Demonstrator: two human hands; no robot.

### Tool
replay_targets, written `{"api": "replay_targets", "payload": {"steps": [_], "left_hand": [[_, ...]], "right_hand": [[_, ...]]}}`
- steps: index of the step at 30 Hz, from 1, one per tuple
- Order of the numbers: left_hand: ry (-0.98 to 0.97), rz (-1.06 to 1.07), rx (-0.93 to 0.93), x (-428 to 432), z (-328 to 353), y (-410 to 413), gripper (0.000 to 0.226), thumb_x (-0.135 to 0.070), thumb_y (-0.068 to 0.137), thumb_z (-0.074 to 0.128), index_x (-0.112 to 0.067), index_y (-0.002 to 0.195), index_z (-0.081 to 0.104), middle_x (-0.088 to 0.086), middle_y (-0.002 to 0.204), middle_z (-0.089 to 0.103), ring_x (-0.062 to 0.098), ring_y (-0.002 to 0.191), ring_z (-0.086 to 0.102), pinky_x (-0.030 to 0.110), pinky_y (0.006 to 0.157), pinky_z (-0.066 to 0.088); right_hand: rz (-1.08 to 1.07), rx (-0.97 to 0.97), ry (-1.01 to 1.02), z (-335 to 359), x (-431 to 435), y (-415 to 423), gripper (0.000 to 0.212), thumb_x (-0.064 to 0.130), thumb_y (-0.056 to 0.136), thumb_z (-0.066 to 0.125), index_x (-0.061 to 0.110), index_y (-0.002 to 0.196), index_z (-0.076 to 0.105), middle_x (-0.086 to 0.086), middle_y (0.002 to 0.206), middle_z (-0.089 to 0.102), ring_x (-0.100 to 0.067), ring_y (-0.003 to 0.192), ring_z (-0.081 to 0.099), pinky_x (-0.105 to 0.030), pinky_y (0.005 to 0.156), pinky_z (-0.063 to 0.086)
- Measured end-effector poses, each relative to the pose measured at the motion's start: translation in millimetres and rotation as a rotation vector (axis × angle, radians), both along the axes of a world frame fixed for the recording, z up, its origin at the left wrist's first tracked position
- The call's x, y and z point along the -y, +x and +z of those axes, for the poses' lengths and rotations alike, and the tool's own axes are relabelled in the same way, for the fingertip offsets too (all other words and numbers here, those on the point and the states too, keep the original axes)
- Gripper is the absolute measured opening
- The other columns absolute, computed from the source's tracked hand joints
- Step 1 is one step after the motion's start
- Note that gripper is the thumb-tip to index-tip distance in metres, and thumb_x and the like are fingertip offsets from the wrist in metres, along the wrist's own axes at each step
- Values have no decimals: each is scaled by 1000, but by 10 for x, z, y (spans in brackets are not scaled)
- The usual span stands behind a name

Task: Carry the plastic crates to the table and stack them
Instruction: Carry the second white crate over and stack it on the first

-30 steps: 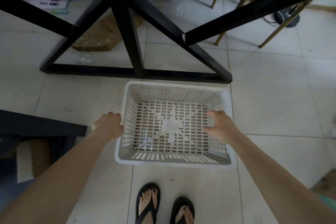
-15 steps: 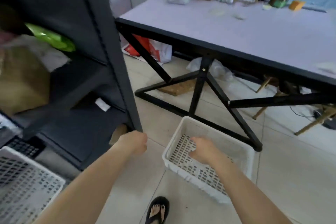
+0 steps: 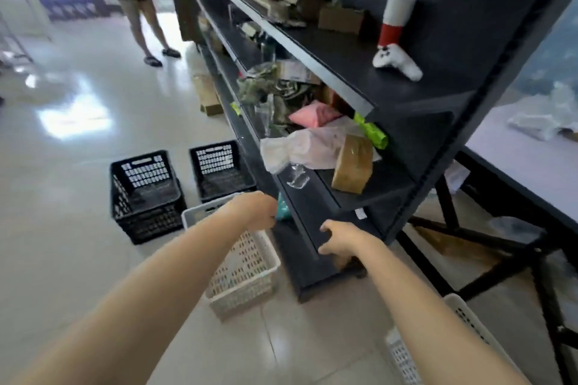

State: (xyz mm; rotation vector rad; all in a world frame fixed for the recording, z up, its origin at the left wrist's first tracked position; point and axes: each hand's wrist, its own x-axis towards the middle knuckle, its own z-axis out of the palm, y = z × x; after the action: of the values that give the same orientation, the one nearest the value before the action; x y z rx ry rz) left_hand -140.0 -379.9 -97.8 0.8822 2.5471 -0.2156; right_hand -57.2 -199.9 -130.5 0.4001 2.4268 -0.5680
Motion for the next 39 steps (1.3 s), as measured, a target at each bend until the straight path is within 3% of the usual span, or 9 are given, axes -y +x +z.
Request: {"api": "replay_targets", "payload": {"steps": [7, 12, 17, 23, 25, 28, 31, 36, 39], "left_hand": [[7, 189, -40, 1958, 242, -760, 39, -28, 95, 50, -13, 131, 55, 11, 128, 60, 31, 117, 57, 40, 96, 50], [-50, 172, 40, 3050, -70, -1394, 41, -26, 95, 50, -14, 135, 51, 11, 132, 57, 32, 119, 56, 43, 96, 50], [-9, 141, 76, 3101, -232, -1861, 44, -28, 94, 51, -18, 137, 47, 9, 133, 56, 31, 119, 54, 40, 96, 49], [-30, 52, 101, 3172, -533, -2768, 32, -28, 93, 51, -13, 121, 55, 11, 125, 61, 30, 107, 56, 38, 88, 47], [-76, 7, 140, 3173, -662, -3067, 36, -26, 94, 51, -12, 127, 53, 10, 123, 59, 29, 108, 56, 39, 90, 48], [-88, -102, 149, 3157, -730, -3435, 38, -25, 95, 50, -11, 131, 52, 10, 120, 58, 26, 103, 55, 36, 83, 45], [-116, -136, 212, 3131, -914, -3748, 43, -29, 95, 51, -15, 136, 48, 9, 133, 55, 29, 119, 54, 39, 92, 46], [-187, -214, 202, 3107, -1057, -4191, 45, -32, 93, 51, -15, 135, 49, 8, 131, 56, 29, 118, 55, 38, 89, 46], [-291, -416, 169, 2505, -1444, -5100, 41, -30, 93, 49, -14, 131, 53, 8, 126, 58, 29, 111, 59, 38, 82, 49]], "right_hand": [[111, -49, 34, 307, 1649, -969, 59, 32, 87, 63, 15, 139, 41, -8, 144, 44, -26, 129, 45, -36, 103, 41], [104, -43, 2, -4, 2788, -1653, 47, 25, 87, 62, 15, 131, 49, -9, 133, 54, -27, 119, 52, -34, 87, 44], [55, -44, 48, -172, 3010, -2093, 48, 28, 87, 62, 15, 130, 49, -9, 133, 52, -28, 118, 53, -41, 97, 47], [-39, 4, 83, -673, 3102, -2787, 46, 31, 85, 63, 14, 127, 52, -10, 129, 55, -29, 117, 53, -41, 95, 48], [-128, 23, 66, -818, 3100, -2990, 45, 31, 83, 63, 15, 124, 53, -9, 127, 57, -29, 113, 55, -41, 93, 49], [-237, 30, 45, -916, 3053, -3224, 29, 30, 80, 64, 18, 105, 57, -9, 117, 60, -27, 99, 58, -37, 82, 48], [-326, 41, 48, -1090, 3002, -3371, 17, 30, 78, 63, 23, 89, 53, -8, 106, 61, -26, 87, 56, -36, 76, 48], [-487, 47, 4, -1219, 2961, -3425, 31, 30, 84, 61, 21, 113, 57, -6, 118, 59, -28, 102, 57, -39, 87, 49], [-764, 86, 4, -1644, 2769, -3840, 34, 31, 85, 63, 19, 117, 57, -8, 125, 60, -29, 110, 57, -39, 90, 49]]}}
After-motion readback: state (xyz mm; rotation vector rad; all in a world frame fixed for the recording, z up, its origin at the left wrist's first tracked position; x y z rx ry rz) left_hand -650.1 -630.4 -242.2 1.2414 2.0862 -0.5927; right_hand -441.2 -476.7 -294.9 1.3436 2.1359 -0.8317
